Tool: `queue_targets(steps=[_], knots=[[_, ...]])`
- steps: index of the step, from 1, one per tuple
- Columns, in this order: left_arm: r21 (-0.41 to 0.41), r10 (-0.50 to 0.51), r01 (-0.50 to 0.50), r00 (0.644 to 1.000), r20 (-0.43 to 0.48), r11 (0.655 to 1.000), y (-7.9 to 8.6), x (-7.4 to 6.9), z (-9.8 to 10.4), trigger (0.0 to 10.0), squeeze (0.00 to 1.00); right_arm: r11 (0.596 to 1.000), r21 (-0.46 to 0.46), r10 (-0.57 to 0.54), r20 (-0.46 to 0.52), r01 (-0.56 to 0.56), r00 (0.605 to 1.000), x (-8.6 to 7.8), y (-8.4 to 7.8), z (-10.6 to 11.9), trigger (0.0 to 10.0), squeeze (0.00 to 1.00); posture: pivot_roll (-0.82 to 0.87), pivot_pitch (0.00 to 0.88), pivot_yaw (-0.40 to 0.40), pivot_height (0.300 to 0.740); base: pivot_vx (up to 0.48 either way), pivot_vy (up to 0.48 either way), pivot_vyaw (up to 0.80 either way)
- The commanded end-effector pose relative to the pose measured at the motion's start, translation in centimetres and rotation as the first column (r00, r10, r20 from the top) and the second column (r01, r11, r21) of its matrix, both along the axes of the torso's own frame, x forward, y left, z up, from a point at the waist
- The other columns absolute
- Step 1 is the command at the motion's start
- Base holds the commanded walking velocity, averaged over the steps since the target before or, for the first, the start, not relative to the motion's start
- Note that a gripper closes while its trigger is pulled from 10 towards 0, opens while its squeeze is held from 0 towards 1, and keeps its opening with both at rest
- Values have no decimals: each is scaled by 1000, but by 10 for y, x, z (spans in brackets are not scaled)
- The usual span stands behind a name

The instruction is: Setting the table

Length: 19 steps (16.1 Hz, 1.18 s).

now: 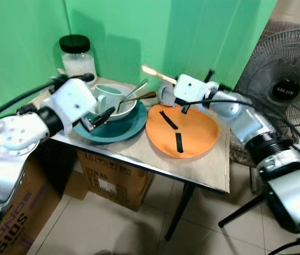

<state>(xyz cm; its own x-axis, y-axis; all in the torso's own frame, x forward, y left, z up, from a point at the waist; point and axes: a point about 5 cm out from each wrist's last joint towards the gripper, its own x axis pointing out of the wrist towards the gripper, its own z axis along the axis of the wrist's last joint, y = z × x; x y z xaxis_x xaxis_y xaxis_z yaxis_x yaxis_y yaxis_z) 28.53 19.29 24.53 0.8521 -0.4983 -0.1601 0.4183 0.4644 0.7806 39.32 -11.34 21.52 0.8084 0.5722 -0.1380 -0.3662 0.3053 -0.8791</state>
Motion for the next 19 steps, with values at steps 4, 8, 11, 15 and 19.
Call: queue_targets(steps=[4,8,11,15,19], knots=[[167,-12,0,997,76,986,-11,18,-1,10000,0,984,-141,127,119,-110,985,-11,17,19,0,0,63,0,-67,740,0,0,0],[286,-108,61,982,153,956,-44,34,-6,10000,0,972,-183,173,137,-147,975,-22,25,15,0,0,57,0,-66,740,0,0,0],[330,-41,-45,968,247,943,-46,56,4,10000,0,968,-183,200,144,-172,969,-28,31,17,0,0,54,0,-65,740,0,0,0],[300,15,-103,959,282,948,-46,70,2,6196,0,968,-172,212,155,-185,965,-33,35,20,0,0,54,0,-61,740,0,0,0],[297,-35,-42,968,250,954,-60,75,-11,0,0,968,-165,216,151,-191,965,-36,39,19,0,0,51,0,-52,740,0,0,0]])
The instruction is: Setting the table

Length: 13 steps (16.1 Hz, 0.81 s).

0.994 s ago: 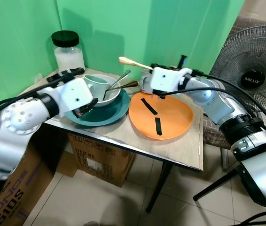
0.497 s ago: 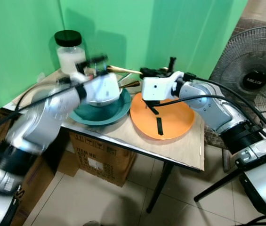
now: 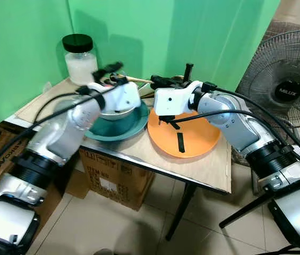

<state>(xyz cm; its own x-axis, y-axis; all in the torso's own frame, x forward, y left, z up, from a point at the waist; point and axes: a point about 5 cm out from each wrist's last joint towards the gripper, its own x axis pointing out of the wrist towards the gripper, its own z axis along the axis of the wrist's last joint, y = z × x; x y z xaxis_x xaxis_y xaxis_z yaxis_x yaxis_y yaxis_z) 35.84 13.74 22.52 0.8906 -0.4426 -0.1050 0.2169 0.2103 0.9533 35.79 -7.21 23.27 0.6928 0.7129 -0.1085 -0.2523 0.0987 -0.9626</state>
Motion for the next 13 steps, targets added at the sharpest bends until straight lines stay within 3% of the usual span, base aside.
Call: queue_targets(steps=[1,2,3,4,6,13], knots=[[10,-39,39,999,21,999,-8,0,9,0,0,1000,2,-8,-3,8,1000,-1,-3,1,0,0,50,0,-50,740,0,0,0],[4,-62,62,998,6,998,-11,-2,8,0,0,1000,1,-13,-6,13,1000,-2,-3,1,0,0,48,0,-49,740,0,0,0],[-1,-75,75,997,-3,997,-14,-3,7,3529,0,1000,3,-16,-8,16,1000,-2,-4,1,0,0,48,0,-50,740,0,0,0],[-3,-72,72,997,1,997,-13,-3,7,3451,0,1000,6,-17,-10,17,1000,-2,-4,1,0,0,48,0,-51,740,0,0,0],[-8,-55,55,998,11,998,-11,0,5,0,0,1000,11,-9,-11,9,1000,-4,-2,2,0,0,46,0,-54,740,0,0,0],[-18,-70,70,998,0,997,-16,0,1,0,0,1000,15,20,-19,-19,1000,-8,5,3,0,0,44,0,-60,740,0,0,0]])
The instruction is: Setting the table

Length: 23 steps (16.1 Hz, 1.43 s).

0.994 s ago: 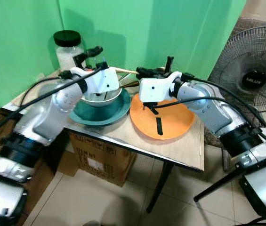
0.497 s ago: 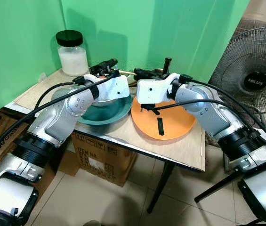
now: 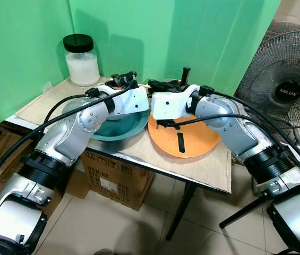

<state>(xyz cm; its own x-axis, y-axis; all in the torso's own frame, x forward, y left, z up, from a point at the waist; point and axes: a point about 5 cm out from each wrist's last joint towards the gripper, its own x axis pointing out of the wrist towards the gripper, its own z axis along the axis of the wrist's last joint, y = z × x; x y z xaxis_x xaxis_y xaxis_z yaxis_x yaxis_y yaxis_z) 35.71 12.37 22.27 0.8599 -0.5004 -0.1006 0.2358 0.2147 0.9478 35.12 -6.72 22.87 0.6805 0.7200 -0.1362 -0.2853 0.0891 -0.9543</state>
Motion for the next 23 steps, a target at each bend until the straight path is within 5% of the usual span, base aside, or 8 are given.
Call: queue_targets(steps=[1,15,16,17,18,23], knots=[[2,-7,7,1000,6,1000,-2,1,3,0,0,1000,21,8,14,-8,1000,-1,0,7,0,0,44,0,-60,740,0,0,0],[63,-72,74,997,-36,995,4,4,3,0,0,995,100,-15,-31,18,999,-6,-1,6,0,0,58,0,31,740,0,0,0],[57,-69,71,997,-32,996,4,5,4,0,0,995,103,-15,-34,18,999,-6,-1,6,2353,0,58,0,26,740,0,0,0],[52,-66,67,997,-26,996,5,5,5,0,0,994,103,-13,-42,17,999,-6,-1,6,8980,0,59,0,25,740,0,0,0],[48,-65,66,998,-25,997,6,5,6,0,0,994,105,-15,-41,20,999,-6,-1,6,10000,0,61,0,20,740,0,0,0],[38,-49,50,999,-18,998,11,6,7,0,0,992,121,-19,-46,24,999,-5,0,7,10000,0,63,0,14,740,0,0,0]])
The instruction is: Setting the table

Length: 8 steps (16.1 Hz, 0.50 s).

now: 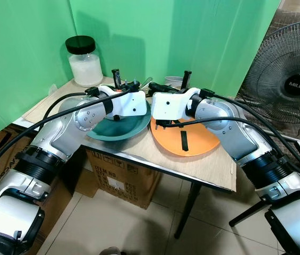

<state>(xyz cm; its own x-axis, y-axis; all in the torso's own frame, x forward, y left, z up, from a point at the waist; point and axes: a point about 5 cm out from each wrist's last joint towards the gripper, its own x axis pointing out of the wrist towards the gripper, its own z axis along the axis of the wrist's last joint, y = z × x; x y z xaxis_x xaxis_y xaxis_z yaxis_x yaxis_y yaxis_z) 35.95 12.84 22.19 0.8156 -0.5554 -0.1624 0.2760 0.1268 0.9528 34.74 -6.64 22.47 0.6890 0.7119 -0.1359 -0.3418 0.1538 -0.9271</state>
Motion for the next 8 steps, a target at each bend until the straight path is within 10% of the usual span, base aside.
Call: queue_targets(steps=[1,2,3,8], knots=[[-34,27,-27,1000,12,999,6,3,8,0,0,997,79,-1,9,1,1000,0,-1,11,10000,0,63,0,14,740,0,0,0],[-36,28,-27,1000,12,999,6,3,8,0,0,996,91,-3,4,2,1000,0,-1,12,10000,737,61,0,14,740,0,0,0],[-38,29,-28,1000,11,999,6,3,8,0,0,996,94,-4,3,4,1000,0,-2,12,10000,992,61,0,14,740,0,0,0],[-59,78,-77,997,13,995,17,7,13,0,0,993,107,-52,-1,52,999,5,-17,15,10000,1000,59,0,14,740,0,0,0]])
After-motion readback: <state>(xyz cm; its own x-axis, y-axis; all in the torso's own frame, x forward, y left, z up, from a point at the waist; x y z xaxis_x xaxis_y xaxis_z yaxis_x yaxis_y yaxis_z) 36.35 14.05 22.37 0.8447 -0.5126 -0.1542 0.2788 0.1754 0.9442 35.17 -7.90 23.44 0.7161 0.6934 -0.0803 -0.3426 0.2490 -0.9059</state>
